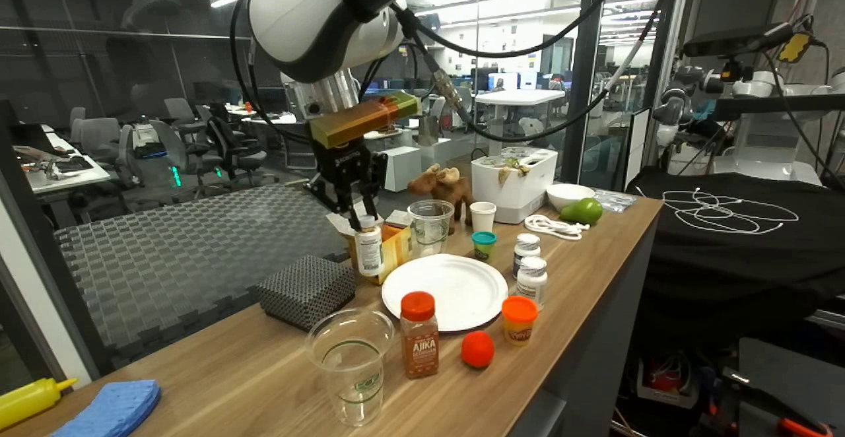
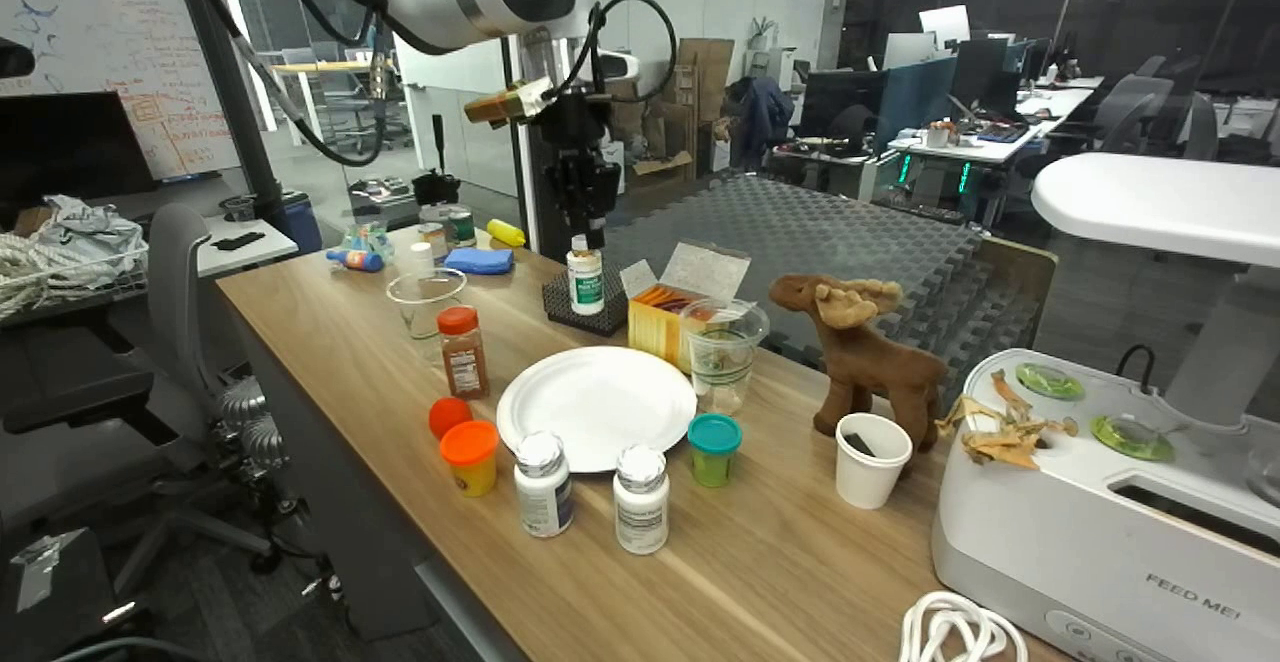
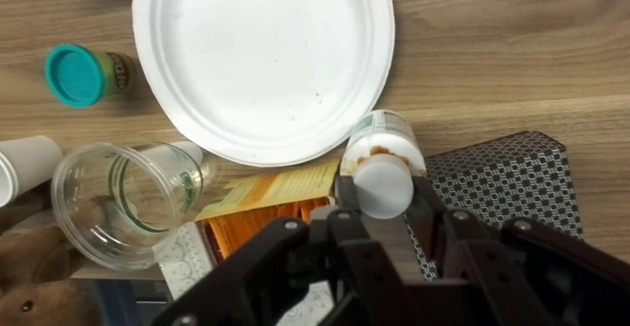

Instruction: Put the bottles and red plushy on the plate. Stack the clear cups

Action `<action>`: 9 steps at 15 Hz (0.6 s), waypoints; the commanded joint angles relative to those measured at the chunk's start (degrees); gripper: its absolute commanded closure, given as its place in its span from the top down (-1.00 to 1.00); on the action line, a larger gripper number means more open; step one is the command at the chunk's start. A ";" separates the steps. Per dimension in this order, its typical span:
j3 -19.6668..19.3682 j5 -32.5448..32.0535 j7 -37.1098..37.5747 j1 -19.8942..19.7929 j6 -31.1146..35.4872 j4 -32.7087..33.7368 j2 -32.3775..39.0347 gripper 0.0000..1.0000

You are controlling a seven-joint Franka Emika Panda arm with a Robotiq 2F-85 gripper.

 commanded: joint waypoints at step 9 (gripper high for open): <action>-2.24 -1.63 6.83 -2.83 5.18 -11.36 -2.32 -0.70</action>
